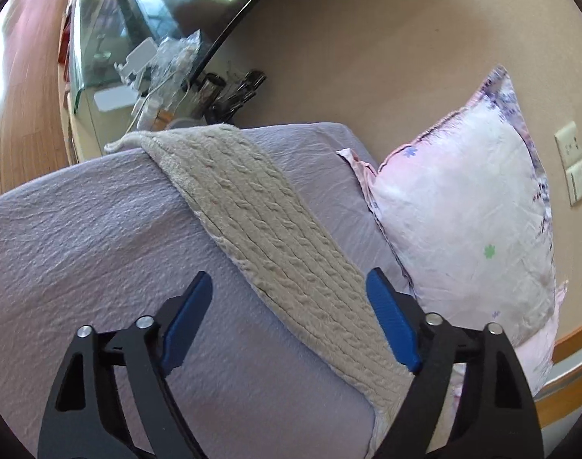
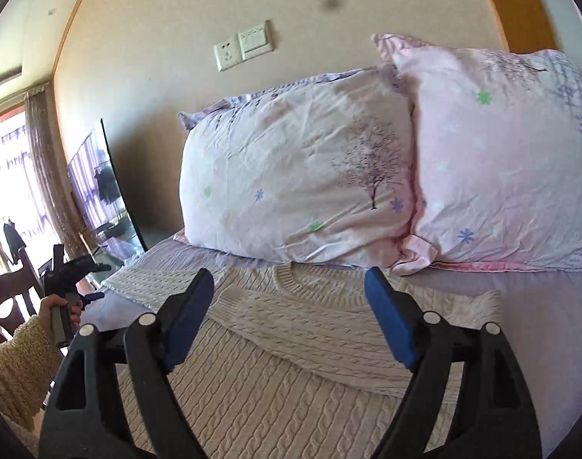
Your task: Fold small clothes
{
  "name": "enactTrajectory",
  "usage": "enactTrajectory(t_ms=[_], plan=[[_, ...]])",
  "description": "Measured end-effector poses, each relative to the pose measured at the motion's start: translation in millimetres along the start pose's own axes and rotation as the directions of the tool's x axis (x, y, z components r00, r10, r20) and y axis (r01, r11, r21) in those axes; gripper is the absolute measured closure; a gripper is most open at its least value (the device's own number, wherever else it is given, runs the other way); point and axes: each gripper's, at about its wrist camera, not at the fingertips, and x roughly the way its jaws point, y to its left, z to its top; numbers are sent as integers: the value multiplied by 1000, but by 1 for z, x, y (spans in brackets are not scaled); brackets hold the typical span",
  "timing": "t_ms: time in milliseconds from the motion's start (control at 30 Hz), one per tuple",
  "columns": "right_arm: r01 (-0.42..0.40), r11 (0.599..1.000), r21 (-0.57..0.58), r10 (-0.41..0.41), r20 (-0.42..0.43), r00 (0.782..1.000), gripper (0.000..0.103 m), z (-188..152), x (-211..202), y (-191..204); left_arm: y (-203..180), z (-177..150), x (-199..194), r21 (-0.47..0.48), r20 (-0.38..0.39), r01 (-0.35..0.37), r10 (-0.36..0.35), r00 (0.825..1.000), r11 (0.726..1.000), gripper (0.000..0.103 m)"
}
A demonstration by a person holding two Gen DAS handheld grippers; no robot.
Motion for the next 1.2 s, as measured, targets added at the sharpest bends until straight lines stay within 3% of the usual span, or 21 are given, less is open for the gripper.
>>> enactTrajectory(t_ms=[200,300,333,367,433,500,533,567,600,667,733,800,867,933,967,1000,1067,1133,1200], plan=[[89,986,141,-86,-25,996,20,-10,-9,-60,24,33,17,-135,51,12,-5,999,991,43],[97,981,168,-93,-29,995,20,-18,-13,-76,27,47,24,-163,35,-45,51,998,986,71],[101,980,168,-98,-29,995,20,-20,-15,-79,24,49,26,-155,23,-77,82,996,985,89],[103,980,169,-100,-28,995,20,-21,-16,-82,15,49,25,-128,25,-92,96,995,987,94],[105,979,176,-103,-23,994,20,-25,-19,-88,-25,42,19,14,60,-87,86,994,996,95],[106,976,190,-104,-20,994,19,-26,-21,-94,-88,20,15,220,59,-13,0,998,975,95],[108,974,200,-106,-20,994,19,-26,-21,-97,-124,0,14,330,44,34,-51,998,943,95],[108,972,210,-105,-22,994,19,-27,-20,-100,-159,-23,15,439,17,83,-101,995,895,95],[104,971,216,-101,-25,995,19,-28,-19,-101,-197,-55,16,552,-30,143,-151,988,821,95],[109,969,222,-105,-34,994,19,-30,-15,-103,-256,-128,26,713,-167,264,-208,964,649,95],[99,967,235,-89,-50,995,18,-32,-9,-104,-290,-211,41,790,-315,364,-183,931,494,90],[86,963,257,-69,-77,995,18,-34,-1,-107,-300,-277,62,800,-450,449,-97,888,397,80],[82,954,289,-51,-115,992,18,-37,8,-114,-297,-312,73,799,-507,482,-28,861,359,80],[85,941,326,-33,-163,986,20,-40,18,-124,-284,-311,67,794,-510,483,-29,860,369,79],[87,935,345,-23,-186,982,27,-40,24,-130,-277,-301,62,788,-504,478,-38,863,388,73],[94,928,361,-19,-207,978,31,-40,30,-134,-267,-289,54,783,-489,464,-51,871,413,66],[96,912,400,3,-240,971,41,-39,48,-142,-249,-262,35,788,-424,407,-73,903,462,41],[74,890,451,54,-264,963,47,-36,71,-149,-227,-239,18,790,-365,345,-63,929,507,39],[75,865,496,90,-302,949,48,-35,98,-153,-202,-221,7,776,-340,303,-39,940,553,37]])
